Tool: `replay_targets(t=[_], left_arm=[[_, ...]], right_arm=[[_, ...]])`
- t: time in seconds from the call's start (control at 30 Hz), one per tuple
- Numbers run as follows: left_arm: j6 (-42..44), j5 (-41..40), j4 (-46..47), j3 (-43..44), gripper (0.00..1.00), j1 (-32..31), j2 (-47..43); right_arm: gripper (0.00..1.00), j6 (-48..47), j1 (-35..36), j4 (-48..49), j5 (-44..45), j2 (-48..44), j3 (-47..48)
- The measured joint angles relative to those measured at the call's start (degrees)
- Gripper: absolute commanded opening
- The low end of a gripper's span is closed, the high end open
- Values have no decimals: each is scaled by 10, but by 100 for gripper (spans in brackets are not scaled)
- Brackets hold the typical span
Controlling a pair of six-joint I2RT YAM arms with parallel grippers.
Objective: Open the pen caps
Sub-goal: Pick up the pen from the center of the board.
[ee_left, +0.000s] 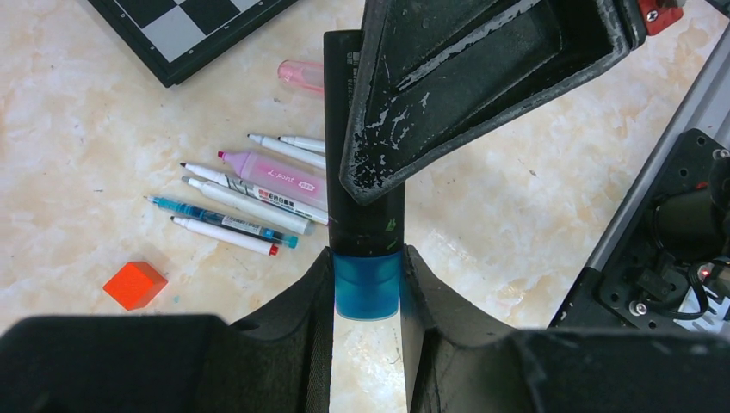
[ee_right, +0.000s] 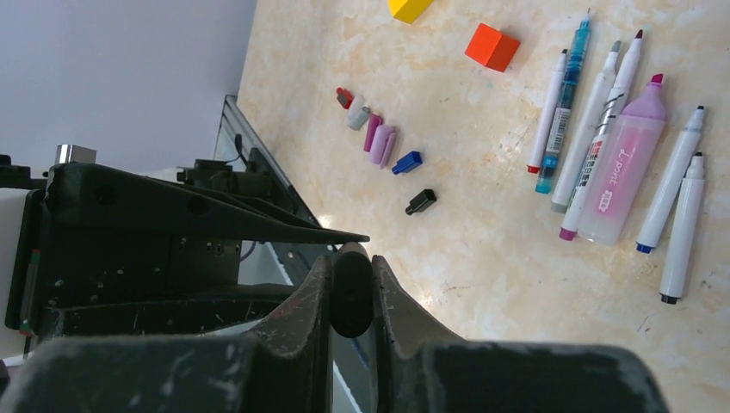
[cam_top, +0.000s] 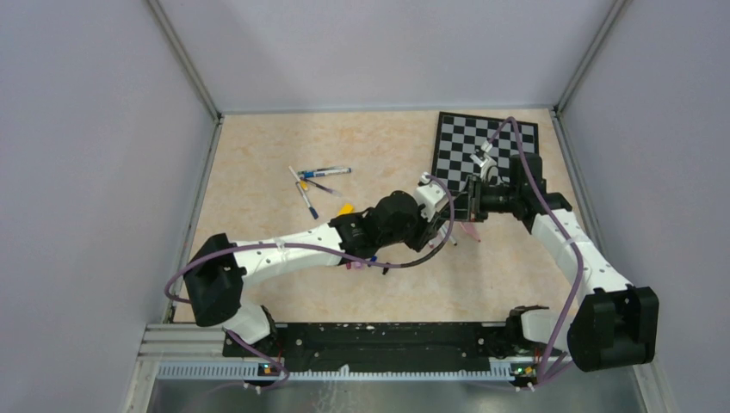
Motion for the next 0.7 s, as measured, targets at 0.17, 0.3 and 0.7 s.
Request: replay_targets(t=[0.17, 0.3, 0.7], left_arm=[[4, -7, -2, 0, 37, -1, -1], [4, -5, 18, -33, 75, -3, -32], [-47, 165, 142, -192, 99, 64, -217]], right_arm=[[0, 4, 0, 23, -7, -2, -11], [0, 3, -7, 76, -61, -20, -46], [0, -36, -26, 255, -233, -96, -139]])
